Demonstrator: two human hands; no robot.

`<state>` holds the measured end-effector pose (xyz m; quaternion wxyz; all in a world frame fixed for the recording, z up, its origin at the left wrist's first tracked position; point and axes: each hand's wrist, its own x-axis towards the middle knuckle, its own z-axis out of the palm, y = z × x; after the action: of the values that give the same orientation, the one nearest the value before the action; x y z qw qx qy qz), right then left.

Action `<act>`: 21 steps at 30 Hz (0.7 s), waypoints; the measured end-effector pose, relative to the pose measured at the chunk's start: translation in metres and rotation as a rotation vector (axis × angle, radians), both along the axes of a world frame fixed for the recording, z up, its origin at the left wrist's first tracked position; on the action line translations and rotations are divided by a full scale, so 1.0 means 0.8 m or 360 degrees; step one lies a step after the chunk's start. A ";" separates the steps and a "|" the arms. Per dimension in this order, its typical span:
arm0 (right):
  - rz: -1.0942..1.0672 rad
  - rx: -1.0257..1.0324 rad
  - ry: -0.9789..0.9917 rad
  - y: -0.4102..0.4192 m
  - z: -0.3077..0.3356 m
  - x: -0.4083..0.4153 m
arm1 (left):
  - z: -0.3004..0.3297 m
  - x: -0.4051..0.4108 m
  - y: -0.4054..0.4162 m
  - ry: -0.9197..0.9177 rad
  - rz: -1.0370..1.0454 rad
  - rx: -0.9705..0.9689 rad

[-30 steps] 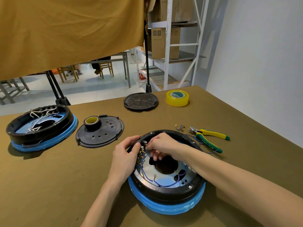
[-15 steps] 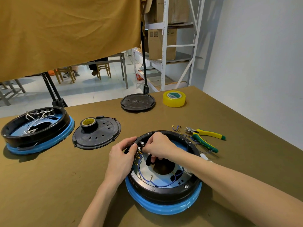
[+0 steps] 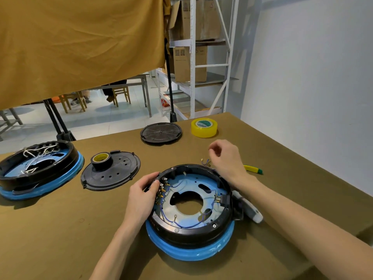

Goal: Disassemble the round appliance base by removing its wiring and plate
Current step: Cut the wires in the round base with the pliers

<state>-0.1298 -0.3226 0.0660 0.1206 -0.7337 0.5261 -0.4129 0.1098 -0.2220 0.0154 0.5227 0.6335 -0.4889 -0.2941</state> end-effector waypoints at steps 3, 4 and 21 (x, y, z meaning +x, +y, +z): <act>-0.0327 0.0482 0.0696 -0.033 -0.023 -0.047 | 0.002 -0.007 -0.003 0.0061 0.0007 0.0010; -0.0403 0.0678 0.0872 -0.039 -0.030 -0.059 | 0.002 -0.009 -0.005 0.0062 0.0005 0.0011; -0.0033 0.0343 0.0179 -0.004 0.011 -0.041 | -0.005 -0.007 -0.011 0.0119 -0.0025 -0.0001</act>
<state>-0.1625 -0.3260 0.0748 0.1647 -0.7331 0.5808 -0.3132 0.1041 -0.2305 0.0118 0.5384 0.6181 -0.4741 -0.3214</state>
